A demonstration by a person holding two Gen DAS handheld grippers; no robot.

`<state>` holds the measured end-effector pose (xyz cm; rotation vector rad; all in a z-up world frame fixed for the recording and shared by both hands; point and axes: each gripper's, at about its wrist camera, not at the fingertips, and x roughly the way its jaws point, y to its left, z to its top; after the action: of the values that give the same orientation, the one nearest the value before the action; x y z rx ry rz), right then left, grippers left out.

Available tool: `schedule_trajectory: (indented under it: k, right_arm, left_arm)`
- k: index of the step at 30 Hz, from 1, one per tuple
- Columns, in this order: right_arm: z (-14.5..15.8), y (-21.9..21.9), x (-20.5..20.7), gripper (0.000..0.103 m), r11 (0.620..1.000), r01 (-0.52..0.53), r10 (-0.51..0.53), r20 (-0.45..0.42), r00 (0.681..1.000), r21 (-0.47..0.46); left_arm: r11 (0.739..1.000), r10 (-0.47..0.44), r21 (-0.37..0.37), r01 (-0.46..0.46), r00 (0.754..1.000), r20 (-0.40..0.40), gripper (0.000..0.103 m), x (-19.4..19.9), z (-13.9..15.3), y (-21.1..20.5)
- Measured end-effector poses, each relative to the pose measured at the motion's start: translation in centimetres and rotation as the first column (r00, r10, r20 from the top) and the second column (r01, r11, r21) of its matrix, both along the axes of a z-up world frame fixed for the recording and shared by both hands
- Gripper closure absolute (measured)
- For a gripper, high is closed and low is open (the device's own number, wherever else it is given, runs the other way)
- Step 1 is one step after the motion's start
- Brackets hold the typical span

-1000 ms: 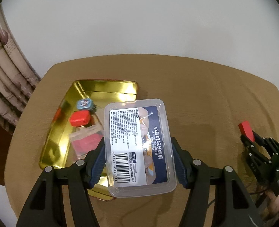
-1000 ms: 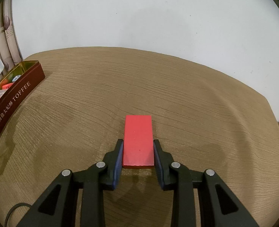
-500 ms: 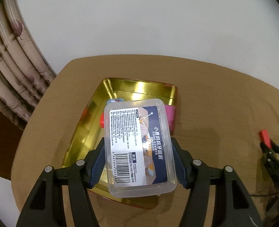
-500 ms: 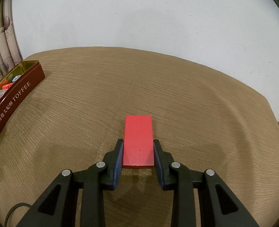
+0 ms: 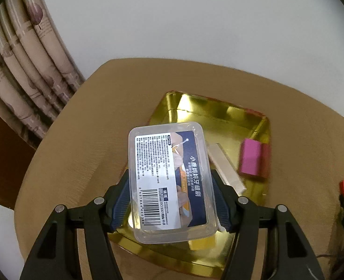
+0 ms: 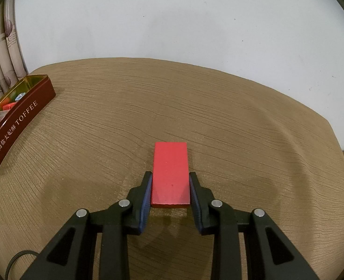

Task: Organize rigid objects
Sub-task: 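Carry the labeled clear box into the gold tin and open the left gripper, then carry the red block toward the gold tin with the right gripper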

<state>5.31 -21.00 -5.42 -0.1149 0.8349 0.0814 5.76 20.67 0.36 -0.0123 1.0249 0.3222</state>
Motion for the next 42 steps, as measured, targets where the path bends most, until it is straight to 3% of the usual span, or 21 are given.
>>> schedule_trajectory:
  k: [11, 20, 30, 42]
  right_arm:
    - [0.0, 0.0, 0.0, 0.072, 1.0, 0.002, -0.002, 0.0, 1.0, 0.002]
    - [0.0, 0.0, -0.1, 0.072, 1.0, 0.004, -0.004, 0.0, 1.0, 0.0]
    - [-0.1, 0.1, -0.1, 0.072, 1.0, 0.001, -0.001, 0.002, 1.0, -0.002]
    - [-0.1, 0.2, -0.2, 0.072, 1.0, 0.001, -0.001, 0.002, 1.0, -0.004]
  left_arm:
    - [1.0, -0.005, -0.011, 0.004, 0.999, -0.032, 0.043, 1.3, -2.0, 2.7]
    - [0.995, -0.082, 0.052, 0.083, 0.996, -0.016, 0.045, 0.9, -2.6, 2.2]
    - [0.992, -0.095, 0.081, 0.095, 0.995, -0.005, 0.041, 0.4, -3.3, 1.4]
    - [0.984, -0.106, 0.149, 0.095, 0.992, 0.066, 0.034, -2.3, -1.5, -0.1]
